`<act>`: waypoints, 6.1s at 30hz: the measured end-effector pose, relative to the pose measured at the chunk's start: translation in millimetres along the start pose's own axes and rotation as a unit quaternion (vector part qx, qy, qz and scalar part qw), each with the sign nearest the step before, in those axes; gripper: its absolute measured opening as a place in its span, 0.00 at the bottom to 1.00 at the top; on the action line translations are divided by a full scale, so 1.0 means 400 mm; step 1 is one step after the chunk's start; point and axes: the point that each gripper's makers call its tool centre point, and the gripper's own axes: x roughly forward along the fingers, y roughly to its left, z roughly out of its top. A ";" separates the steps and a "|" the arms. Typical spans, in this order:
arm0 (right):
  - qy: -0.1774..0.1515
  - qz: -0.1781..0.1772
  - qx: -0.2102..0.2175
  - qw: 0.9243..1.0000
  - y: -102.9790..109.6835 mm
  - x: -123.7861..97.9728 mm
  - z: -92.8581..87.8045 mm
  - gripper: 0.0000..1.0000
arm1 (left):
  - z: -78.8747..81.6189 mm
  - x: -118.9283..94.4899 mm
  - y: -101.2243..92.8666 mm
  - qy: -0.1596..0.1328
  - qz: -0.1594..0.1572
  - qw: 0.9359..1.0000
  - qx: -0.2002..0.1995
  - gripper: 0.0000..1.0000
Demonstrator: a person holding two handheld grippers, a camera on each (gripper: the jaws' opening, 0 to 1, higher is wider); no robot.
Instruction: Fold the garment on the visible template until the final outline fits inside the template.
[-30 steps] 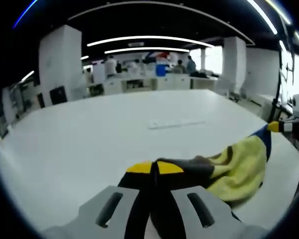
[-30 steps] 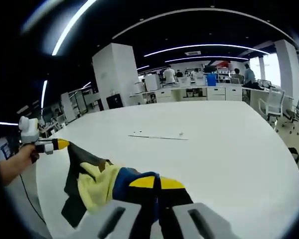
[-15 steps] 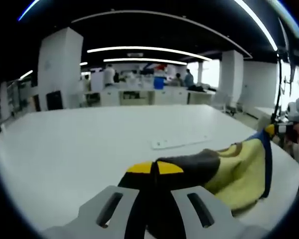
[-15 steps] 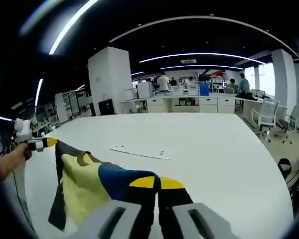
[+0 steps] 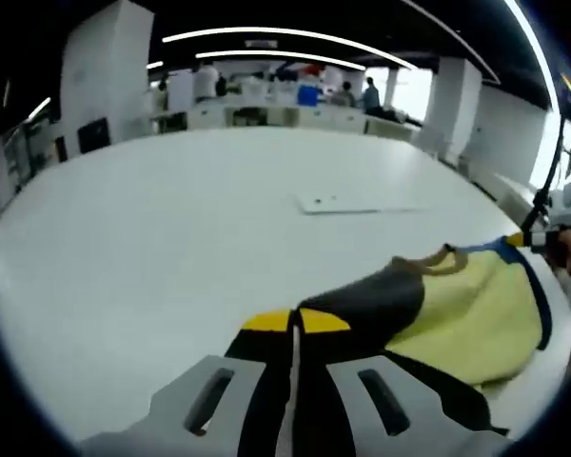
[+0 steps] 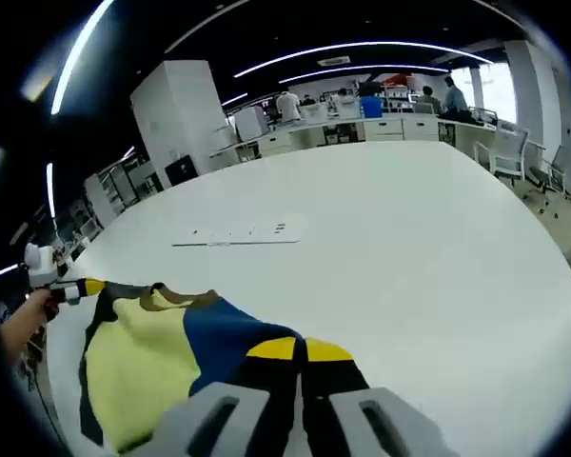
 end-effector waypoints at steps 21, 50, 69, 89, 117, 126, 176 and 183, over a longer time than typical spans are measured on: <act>-0.006 -0.028 0.021 0.999 -0.015 0.032 0.025 0.03 | 0.004 0.030 0.008 0.023 0.024 0.999 0.034 0.11; -0.016 0.013 0.000 1.000 0.182 -0.188 -0.063 0.42 | -0.001 -0.197 -0.195 -0.025 -0.055 0.997 0.052 0.48; -0.012 -0.004 0.019 1.000 0.233 -0.222 -0.182 0.36 | -0.175 -0.180 -0.306 0.018 -0.039 0.999 0.019 0.34; -0.016 -0.032 0.019 0.999 0.236 -0.214 -0.254 0.00 | -0.185 -0.222 -0.283 -0.004 -0.018 1.000 0.019 0.01; -0.034 -0.083 -0.048 0.995 0.057 -0.319 -0.129 0.00 | -0.130 -0.296 -0.043 -0.004 0.043 0.998 0.052 0.00; -0.010 -0.106 -0.044 0.993 -0.044 -0.325 -0.118 0.00 | -0.131 -0.296 0.048 0.016 0.074 0.993 0.087 0.00; 0.082 -0.190 -0.047 0.977 -0.307 -0.351 -0.119 0.00 | -0.143 -0.288 0.234 0.045 0.149 0.984 0.091 0.00; 0.092 -0.195 -0.054 0.975 -0.338 -0.362 -0.120 0.00 | -0.144 -0.293 0.258 0.046 0.155 0.983 0.092 0.00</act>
